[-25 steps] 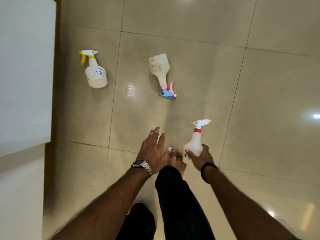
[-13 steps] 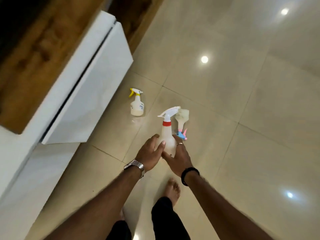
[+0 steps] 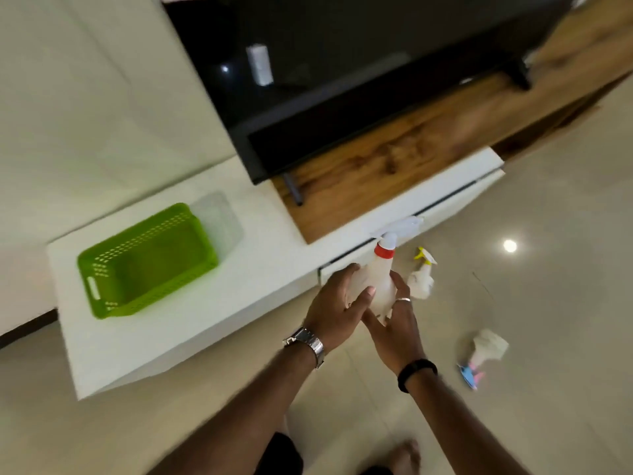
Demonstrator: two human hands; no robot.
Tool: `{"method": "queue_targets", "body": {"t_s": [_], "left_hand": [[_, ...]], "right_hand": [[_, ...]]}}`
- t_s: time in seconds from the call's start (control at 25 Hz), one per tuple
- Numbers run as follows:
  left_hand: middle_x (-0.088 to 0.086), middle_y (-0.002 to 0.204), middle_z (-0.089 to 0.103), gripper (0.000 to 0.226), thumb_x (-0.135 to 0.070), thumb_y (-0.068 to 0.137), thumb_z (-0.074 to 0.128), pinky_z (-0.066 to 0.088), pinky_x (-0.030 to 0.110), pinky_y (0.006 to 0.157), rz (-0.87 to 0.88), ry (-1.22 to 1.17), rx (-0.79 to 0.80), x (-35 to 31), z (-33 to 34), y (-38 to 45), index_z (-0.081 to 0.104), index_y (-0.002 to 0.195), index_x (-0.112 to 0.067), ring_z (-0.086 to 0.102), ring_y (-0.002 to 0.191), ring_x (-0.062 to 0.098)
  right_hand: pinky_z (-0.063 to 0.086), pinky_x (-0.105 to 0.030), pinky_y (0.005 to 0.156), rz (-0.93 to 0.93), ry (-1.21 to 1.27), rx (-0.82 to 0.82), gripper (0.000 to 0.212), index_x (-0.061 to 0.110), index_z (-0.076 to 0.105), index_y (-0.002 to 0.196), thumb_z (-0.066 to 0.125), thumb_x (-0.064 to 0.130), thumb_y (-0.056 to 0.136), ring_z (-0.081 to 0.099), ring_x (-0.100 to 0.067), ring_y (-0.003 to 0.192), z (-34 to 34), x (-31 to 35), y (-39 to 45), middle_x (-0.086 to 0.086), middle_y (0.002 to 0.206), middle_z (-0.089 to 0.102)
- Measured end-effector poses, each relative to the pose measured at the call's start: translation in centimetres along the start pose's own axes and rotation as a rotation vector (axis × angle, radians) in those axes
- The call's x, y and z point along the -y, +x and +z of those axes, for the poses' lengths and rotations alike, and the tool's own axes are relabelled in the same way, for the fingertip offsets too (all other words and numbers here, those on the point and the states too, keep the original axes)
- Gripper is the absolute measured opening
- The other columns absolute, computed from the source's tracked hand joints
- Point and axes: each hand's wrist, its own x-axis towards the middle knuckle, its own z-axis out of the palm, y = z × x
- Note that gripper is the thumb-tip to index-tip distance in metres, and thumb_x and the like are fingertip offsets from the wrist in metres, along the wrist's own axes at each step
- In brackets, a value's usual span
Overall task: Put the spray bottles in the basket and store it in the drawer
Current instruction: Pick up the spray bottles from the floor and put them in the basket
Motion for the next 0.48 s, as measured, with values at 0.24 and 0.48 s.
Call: {"method": "queue_targets", "body": {"t_s": [0.24,0.48], "left_hand": [[-0.013,0.144,0.047,0.085,-0.066,0.073,0.067,0.051,0.03,0.1,-0.055,-0.056,-0.283,5.6,-18.0,-3.1,0.039,0.145,-0.03,0.05,0.123,0.003],[0.002,0.15,0.043,0.083,-0.037,0.082,0.078,0.04,0.032,0.112,-0.076,-0.058,-0.4,14.6,-32.3,-5.8,0.037,0.15,-0.016,0.042,0.137,0.016]], "right_hand": [[0.059,-0.04,0.091,-0.15,-0.048,0.231,0.09,0.046,0.035,0.141,0.085,0.043,0.067,0.06,-0.01,0.117,15.4,11.5,2.7,0.011,0.134,0.055],[0.052,-0.033,0.099,-0.323,-0.18,0.55,0.08,0.039,0.04,0.141,0.077,0.02,0.073,0.055,-0.011,0.125,30.2,18.4,5.3,0.012,0.138,0.054]]}}
